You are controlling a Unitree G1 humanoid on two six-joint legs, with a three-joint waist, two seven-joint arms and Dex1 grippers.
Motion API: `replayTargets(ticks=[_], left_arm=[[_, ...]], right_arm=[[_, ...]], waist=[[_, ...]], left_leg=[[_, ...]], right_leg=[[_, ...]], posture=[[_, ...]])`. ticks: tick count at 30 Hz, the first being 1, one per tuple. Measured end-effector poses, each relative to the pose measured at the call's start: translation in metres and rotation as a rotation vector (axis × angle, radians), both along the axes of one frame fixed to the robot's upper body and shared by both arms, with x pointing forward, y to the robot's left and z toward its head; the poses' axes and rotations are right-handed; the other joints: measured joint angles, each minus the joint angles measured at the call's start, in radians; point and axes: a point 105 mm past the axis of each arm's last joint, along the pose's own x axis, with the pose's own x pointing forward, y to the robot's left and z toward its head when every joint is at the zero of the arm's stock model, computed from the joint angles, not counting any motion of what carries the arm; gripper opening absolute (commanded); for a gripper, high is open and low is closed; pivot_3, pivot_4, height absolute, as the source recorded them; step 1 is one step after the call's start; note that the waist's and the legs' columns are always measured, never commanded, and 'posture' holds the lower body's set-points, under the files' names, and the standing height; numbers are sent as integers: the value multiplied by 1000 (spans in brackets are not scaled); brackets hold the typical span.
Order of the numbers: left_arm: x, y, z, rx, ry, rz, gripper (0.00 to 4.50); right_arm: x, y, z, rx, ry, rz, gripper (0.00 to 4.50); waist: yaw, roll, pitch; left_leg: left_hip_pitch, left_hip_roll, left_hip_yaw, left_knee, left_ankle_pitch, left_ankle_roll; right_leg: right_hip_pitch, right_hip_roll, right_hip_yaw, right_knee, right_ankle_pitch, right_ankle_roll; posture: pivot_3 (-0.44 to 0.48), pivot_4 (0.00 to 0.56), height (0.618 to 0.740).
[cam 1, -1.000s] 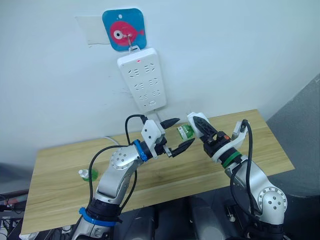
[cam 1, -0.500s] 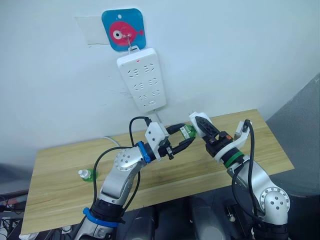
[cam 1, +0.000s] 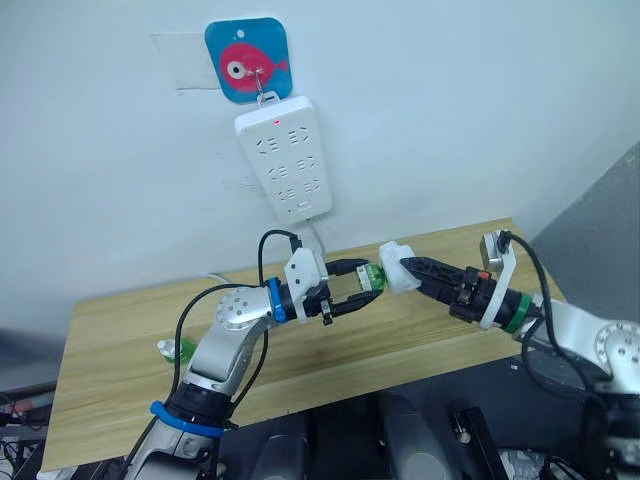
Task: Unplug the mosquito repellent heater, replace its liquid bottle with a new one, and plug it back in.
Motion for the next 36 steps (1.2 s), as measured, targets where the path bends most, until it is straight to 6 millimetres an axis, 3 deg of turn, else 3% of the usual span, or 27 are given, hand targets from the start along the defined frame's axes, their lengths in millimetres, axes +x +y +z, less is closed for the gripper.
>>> replayTargets(ticks=[8,20,23,26,36], left_arm=[[-7,-4,8,-5,-51,-74,2279],[-11,-5,5,23,-80,-80,2279],[-11,-5,5,29,-88,-78,2279],[-12,-5,6,36,-110,-81,2279],[-13,-6,5,27,-48,-88,2279]], right_arm=[[-3,5,5,30,115,268,4467],[-3,5,2,23,176,318,4467],[-1,4,3,7,179,315,3951],[-1,3,-1,-10,191,307,3002],[-3,2,-2,-33,182,320,2989]], waist=[[15,0,0],[25,0,0],[25,0,0],[25,0,0],[25,0,0]], left_leg=[[0,0,2,1,-1,2],[0,0,7,3,-2,4],[0,0,8,3,-2,4],[0,0,7,3,-2,4],[0,0,8,3,-2,4]], right_leg=[[-2,0,11,-1,4,4],[-3,0,15,-3,6,7],[-3,0,15,-3,6,7],[-3,0,15,-3,6,7],[-3,0,15,-3,6,7]], posture=[[-147,255,740],[-135,256,740],[-138,255,740],[-139,258,740],[-140,259,740]])
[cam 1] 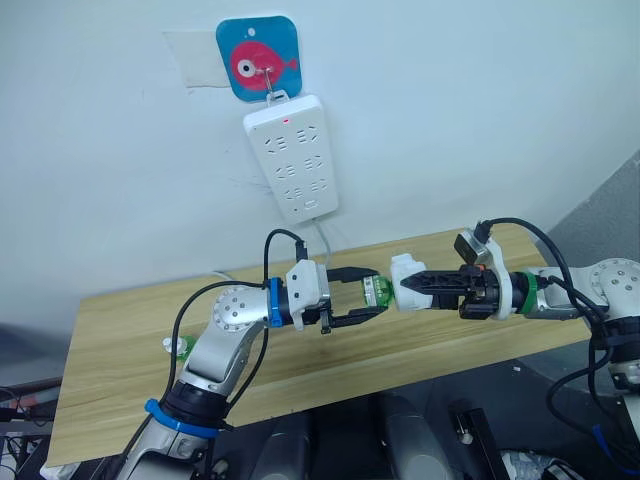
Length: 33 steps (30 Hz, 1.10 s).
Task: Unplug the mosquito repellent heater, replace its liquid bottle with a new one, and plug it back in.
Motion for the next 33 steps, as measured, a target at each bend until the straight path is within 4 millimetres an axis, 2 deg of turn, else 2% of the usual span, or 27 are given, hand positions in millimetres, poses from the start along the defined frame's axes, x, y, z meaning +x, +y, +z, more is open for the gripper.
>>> replayTargets(ticks=[1,5,8,10,13,15,16,19,23,29,30,33], left_arm=[[0,0,0,-9,33,-5,2279],[-3,0,0,-83,376,-56,2279],[-5,1,3,-125,680,-105,2279],[-4,4,3,-169,1044,-171,2279],[-3,6,2,-189,1330,-237,2279],[-6,7,0,-161,1442,-265,2279],[-9,8,-1,-142,1461,-277,2279],[-12,7,-1,-108,1480,-273,3248],[-3,12,-3,-131,1469,-195,4463],[9,24,-2,-171,1380,-71,4486],[9,27,-2,-164,1330,-43,4486],[11,38,15,-138,1036,44,4486]], right_arm=[[-1,0,0,-10,-14,4,2989],[-5,-1,6,-56,-109,45,2989],[-9,0,9,-57,-153,77,2989],[-12,1,12,-59,-189,112,2989],[-13,2,13,-54,-201,134,2989],[-17,4,12,-54,-194,162,2989],[-18,4,11,-55,-191,175,2989],[-21,3,10,-56,-178,193,2989],[-21,1,12,-39,-166,192,2989],[-19,-2,14,0,-145,173,2989],[-18,-2,14,7,-142,167,2989],[-10,-9,13,31,-113,105,2989]], waist=[[0,0,0],[-1,0,0],[-2,0,0],[-4,0,0],[-4,-1,0],[-5,-1,0],[-5,-1,0],[-3,-1,0],[-1,-1,0],[-1,-1,0],[-2,-1,1],[3,-1,1]], left_leg=[[0,0,0,0,0,0],[0,0,-1,1,0,0],[0,0,0,1,0,0],[0,0,-1,2,0,0],[0,0,-1,3,0,0],[0,0,-1,2,0,0],[0,0,0,2,0,0],[0,0,0,2,0,-1],[0,0,0,2,0,-1],[0,0,1,2,0,-1],[0,0,1,2,1,-2],[0,0,2,1,1,-3]], right_leg=[[0,0,0,0,0,0],[0,1,-1,1,0,0],[0,2,-1,1,0,0],[0,2,-2,2,0,1],[0,2,-2,2,0,1],[-1,2,-2,2,0,0],[-1,2,-1,2,0,0],[-1,1,0,2,0,0],[-1,1,0,2,0,0],[-2,0,1,2,0,0],[-2,0,1,2,0,-1],[-2,0,2,1,1,-1]], posture=[[-140,259,740],[-144,262,740],[-146,266,740],[-146,266,740],[-146,266,740],[-150,270,740],[-150,270,740],[-150,270,740],[-144,272,740],[-132,266,740],[-132,266,740],[-117,265,740]])
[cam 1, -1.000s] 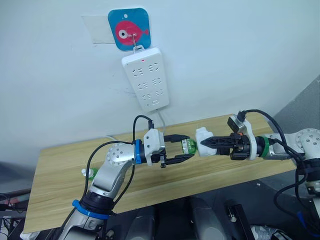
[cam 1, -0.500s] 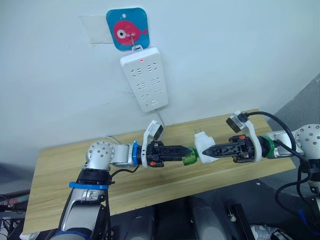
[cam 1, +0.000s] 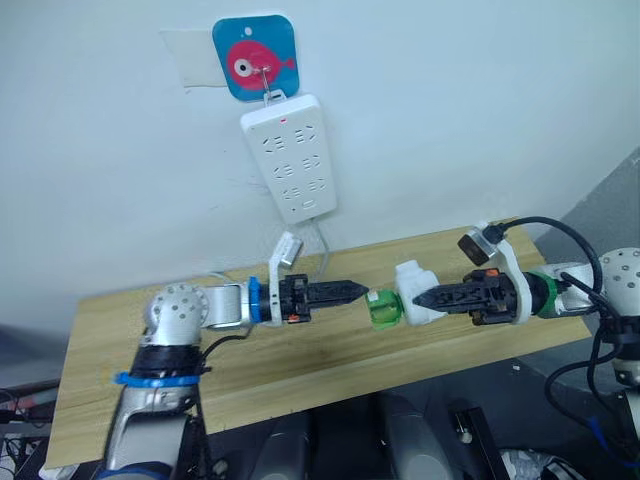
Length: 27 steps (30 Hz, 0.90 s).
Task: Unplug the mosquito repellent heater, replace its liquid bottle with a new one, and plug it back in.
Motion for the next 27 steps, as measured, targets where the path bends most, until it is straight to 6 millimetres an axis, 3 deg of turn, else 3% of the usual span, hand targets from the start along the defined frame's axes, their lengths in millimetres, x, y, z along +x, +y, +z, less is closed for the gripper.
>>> replayTargets(ticks=[3,8,12,16,27], left_arm=[[-8,3,13,43,-333,19,4486],[-36,-1,-1,136,-802,-49,4486],[-36,-13,-5,192,-1194,-30,4486],[-26,-22,-18,241,-1362,5,4486],[-16,-38,-2,203,-1586,83,4486]], right_arm=[[4,-4,0,8,10,-33,2989],[6,-7,-2,9,18,-56,2989],[8,-5,-4,14,26,-59,2989],[9,-3,-4,12,25,-57,2989],[5,3,1,24,10,-34,2989]], waist=[[4,0,0],[11,0,0],[33,1,0],[40,0,0],[40,1,0]], left_leg=[[0,0,1,-1,0,0],[-1,1,2,-2,-1,2],[-1,2,0,-2,-2,4],[-2,2,2,-1,-1,5],[-2,2,4,-1,-2,7]], right_leg=[[1,0,1,-3,0,0],[1,0,2,-5,1,-1],[3,0,1,-12,6,-1],[4,1,1,-16,10,3],[3,1,1,-15,11,4]], posture=[[-110,267,740],[-99,261,740],[-111,256,740],[-114,254,740],[-120,250,740]])
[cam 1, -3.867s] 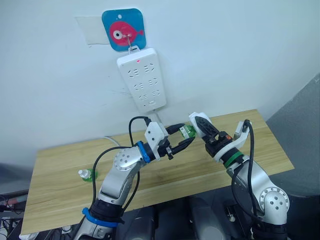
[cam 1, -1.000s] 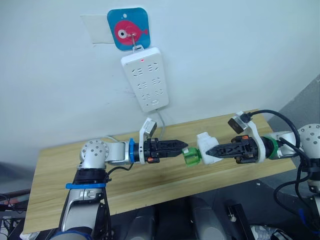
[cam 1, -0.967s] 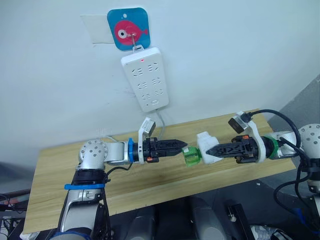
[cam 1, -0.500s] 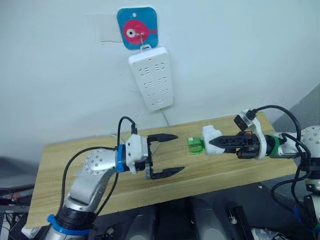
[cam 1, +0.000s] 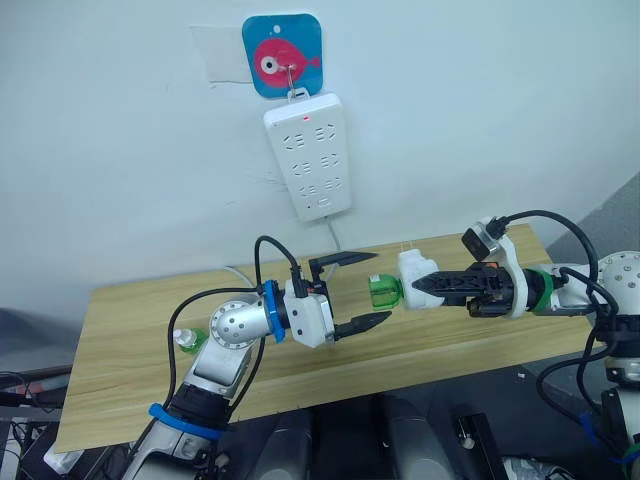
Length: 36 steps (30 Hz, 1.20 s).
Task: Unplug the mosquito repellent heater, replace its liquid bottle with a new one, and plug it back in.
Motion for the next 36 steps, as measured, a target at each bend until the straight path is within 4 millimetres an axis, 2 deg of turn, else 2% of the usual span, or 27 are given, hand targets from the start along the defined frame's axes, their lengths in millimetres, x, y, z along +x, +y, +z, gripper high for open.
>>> replayTargets(ticks=[2,5,8,10,11,15,17,18,21,25,29,33,36], left_arm=[[-1,-1,0,-4,-8,-7,4486],[-3,-2,-1,-4,-12,-15,3924],[-4,-2,-1,-1,-13,-21,3091],[-5,-3,-3,6,-16,-33,2375],[-5,-2,-3,6,-14,-33,2241],[-5,-2,-4,2,14,-45,2240],[-4,-2,-6,-18,108,-66,2240],[-4,-2,-6,-30,173,-76,2240],[-3,-2,-8,-63,543,-127,2240],[-2,-1,-6,-135,1137,-219,2240],[-4,8,-4,-143,1581,-301,2240],[0,13,-10,-180,1879,-358,2240],[0,15,-13,-190,1967,-369,3221]], right_arm=[[0,0,0,-2,0,-1,2989],[0,1,-1,-10,0,-4,2989],[0,2,-1,-4,-1,-2,2989],[0,2,0,2,-3,-1,2989],[0,2,0,1,-2,-1,2989],[0,3,-1,-2,-1,-1,2989],[0,3,-1,-5,-1,-2,2989],[0,3,-1,-6,0,-2,2989],[-1,2,-3,-43,-14,1,2989],[-5,3,-1,-76,-57,25,2989],[-12,10,0,-88,-97,79,2989],[-12,15,-4,-96,-108,87,2989],[-13,16,-5,-104,-110,94,2989]], waist=[[0,0,0],[0,0,0],[-1,0,0],[-2,0,0],[-2,0,0],[-8,0,0],[-10,0,0],[-11,0,0],[-17,0,0],[-26,0,0],[-42,0,0],[-44,0,0],[-43,0,0]], left_leg=[[0,0,0,0,0,0],[0,0,0,0,0,0],[0,0,0,0,0,0],[0,0,0,0,0,0],[0,0,0,0,0,0],[0,0,0,0,0,0],[0,0,0,0,0,0],[0,0,0,0,0,0],[0,0,-1,0,0,0],[0,0,-2,1,0,1],[0,0,-2,1,0,1],[0,0,-2,1,0,0],[0,0,-1,1,0,0]], right_leg=[[0,0,0,0,0,0],[0,0,0,0,0,0],[0,0,0,0,0,0],[0,0,0,0,0,0],[0,0,0,0,0,0],[0,0,0,0,0,0],[0,0,0,0,0,0],[0,0,0,0,0,0],[0,1,-1,1,0,0],[0,2,-2,1,0,1],[0,2,-2,2,-1,1],[0,2,-2,2,-1,1],[-1,2,-1,1,-1,0]], posture=[[-120,250,740],[-127,254,740],[-128,254,740],[-128,255,740],[-128,255,740],[-130,259,740],[-130,259,740],[-133,263,740],[-133,263,740],[-133,266,740],[-133,266,740],[-135,262,740],[-140,262,740]])
